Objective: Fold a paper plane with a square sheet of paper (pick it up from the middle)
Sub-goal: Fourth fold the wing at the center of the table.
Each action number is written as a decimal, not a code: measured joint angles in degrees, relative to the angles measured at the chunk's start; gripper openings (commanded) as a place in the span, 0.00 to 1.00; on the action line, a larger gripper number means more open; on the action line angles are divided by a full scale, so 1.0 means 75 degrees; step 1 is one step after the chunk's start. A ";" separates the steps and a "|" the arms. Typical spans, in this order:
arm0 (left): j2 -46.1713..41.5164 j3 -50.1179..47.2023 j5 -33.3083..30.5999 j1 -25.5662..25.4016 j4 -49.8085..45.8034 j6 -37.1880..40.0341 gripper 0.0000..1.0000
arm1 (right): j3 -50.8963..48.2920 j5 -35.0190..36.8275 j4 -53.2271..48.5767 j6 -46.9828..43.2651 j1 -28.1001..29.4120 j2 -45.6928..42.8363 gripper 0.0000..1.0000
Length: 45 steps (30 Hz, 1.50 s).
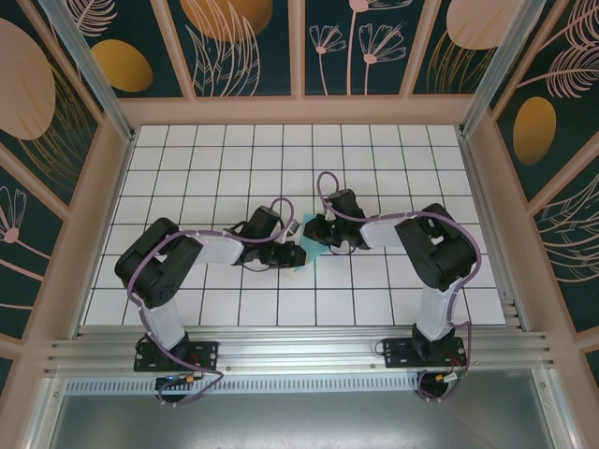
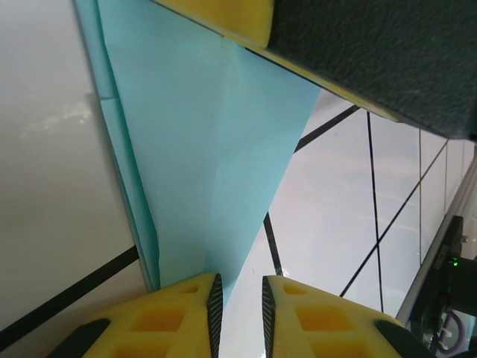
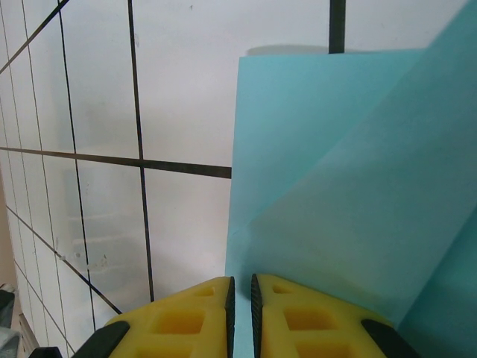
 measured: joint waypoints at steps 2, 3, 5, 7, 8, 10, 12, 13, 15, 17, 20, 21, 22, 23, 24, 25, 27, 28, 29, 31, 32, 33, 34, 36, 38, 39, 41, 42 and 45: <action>-0.0023 0.0023 -0.0143 -0.0073 -0.0070 0.0044 0.26 | 0.0006 0.0012 -0.0009 0.0000 0.0003 0.0000 0.18; -0.0029 0.0041 -0.0198 -0.0096 -0.0119 0.0076 0.26 | 0.0009 0.0017 -0.0017 0.0000 0.0006 0.0000 0.18; -0.0047 0.0041 -0.0271 -0.0137 -0.0184 0.0128 0.26 | 0.0012 0.0023 -0.0026 0.0000 0.0006 0.0000 0.19; -0.0082 0.0017 -0.0344 -0.0163 -0.0195 0.0157 0.26 | 0.0012 0.0023 -0.0029 0.0000 0.0006 0.0000 0.18; -0.0105 -0.0009 -0.0370 -0.0175 -0.0187 0.0163 0.26 | 0.0012 0.0026 -0.0029 0.0000 0.0006 0.0000 0.19; -0.0163 -0.0070 -0.0411 -0.0192 -0.0187 0.0175 0.26 | 0.0012 0.0026 -0.0029 0.0000 0.0006 0.0000 0.18; -0.0169 -0.0082 -0.0434 -0.0207 -0.0181 0.0175 0.26 | 0.0012 0.0026 -0.0029 0.0000 0.0006 0.0003 0.18; -0.0172 -0.0090 -0.0437 -0.0207 -0.0163 0.0175 0.26 | 0.0012 0.0026 -0.0029 0.0000 0.0006 0.0003 0.19; -0.0181 -0.0119 -0.0434 -0.0207 -0.0108 0.0169 0.26 | 0.0012 0.0026 -0.0029 0.0000 0.0006 0.0000 0.18; -0.0189 -0.0149 -0.0437 -0.0207 -0.0061 0.0152 0.26 | 0.0012 0.0026 -0.0029 0.0000 0.0009 0.0000 0.19; -0.0195 -0.0169 -0.0437 -0.0207 -0.0026 0.0146 0.26 | 0.0012 0.0032 -0.0032 0.0000 0.0009 0.0000 0.18; -0.0201 -0.0178 -0.0437 -0.0207 -0.0015 0.0149 0.26 | 0.0012 0.0032 -0.0032 0.0000 0.0009 0.0000 0.18; -0.0207 -0.0195 -0.0437 -0.0207 0.0006 0.0149 0.26 | 0.0012 0.0035 -0.0032 0.0000 0.0009 0.0000 0.19; -0.0221 -0.0219 -0.0449 -0.0207 0.0026 0.0146 0.26 | 0.0012 0.0035 -0.0032 0.0000 0.0009 0.0000 0.18; -0.0239 -0.0236 -0.0458 -0.0207 0.0032 0.0146 0.26 | 0.0012 0.0041 -0.0032 0.0000 0.0015 0.0000 0.18; -0.0256 -0.0259 -0.0458 -0.0207 0.0038 0.0143 0.26 | 0.0012 0.0044 -0.0032 0.0000 0.0015 0.0000 0.18; -0.0297 -0.0315 -0.0460 -0.0216 0.0061 0.0143 0.27 | 0.0009 0.0047 -0.0029 0.0000 0.0015 0.0000 0.19; -0.0312 -0.0329 -0.0458 -0.0216 0.0061 0.0143 0.27 | 0.0009 0.0047 -0.0029 0.0000 0.0015 0.0000 0.19; -0.0323 -0.0344 -0.0460 -0.0219 0.0070 0.0143 0.27 | 0.0009 0.0047 -0.0029 0.0000 0.0015 0.0000 0.19; -0.0341 -0.0364 -0.0460 -0.0219 0.0073 0.0143 0.27 | 0.0003 0.0047 -0.0026 0.0000 0.0017 -0.0006 0.19; -0.0364 -0.0382 -0.0460 -0.0221 0.0070 0.0137 0.27 | 0.0003 0.0050 -0.0026 0.0000 0.0020 -0.0006 0.19; -0.0388 -0.0411 -0.0460 -0.0221 0.0073 0.0131 0.27 | 0.0003 0.0052 -0.0023 0.0000 0.0020 -0.0006 0.19; -0.0417 -0.0437 -0.0460 -0.0221 0.0061 0.0114 0.27 | -0.0012 0.0052 -0.0003 0.0000 0.0020 -0.0009 0.19; -0.0484 -0.0487 -0.0460 -0.0221 0.0047 0.0102 0.27 | -0.0041 0.0055 0.0041 0.0000 0.0020 -0.0012 0.19; -0.0565 -0.0539 -0.0463 -0.0227 -0.0023 0.0082 0.28 | -0.0047 0.0052 0.0061 0.0000 0.0020 -0.0012 0.19; -0.0618 -0.0571 -0.0463 -0.0236 -0.0087 0.0055 0.28 | -0.0047 0.0052 0.0064 0.0000 0.0020 -0.0012 0.19; -0.0731 -0.0624 -0.0449 -0.0242 -0.0277 0.0017 0.28 | -0.0047 0.0052 0.0064 0.0000 0.0020 -0.0012 0.19; -0.0804 -0.0629 -0.0437 -0.0251 -0.0414 -0.0009 0.29 | -0.0047 0.0050 0.0064 0.0000 0.0020 -0.0012 0.19; -0.1102 -0.0685 -0.0399 -0.0289 -0.1093 -0.0105 0.29 | -0.0047 0.0052 0.0064 0.0000 0.0020 -0.0015 0.19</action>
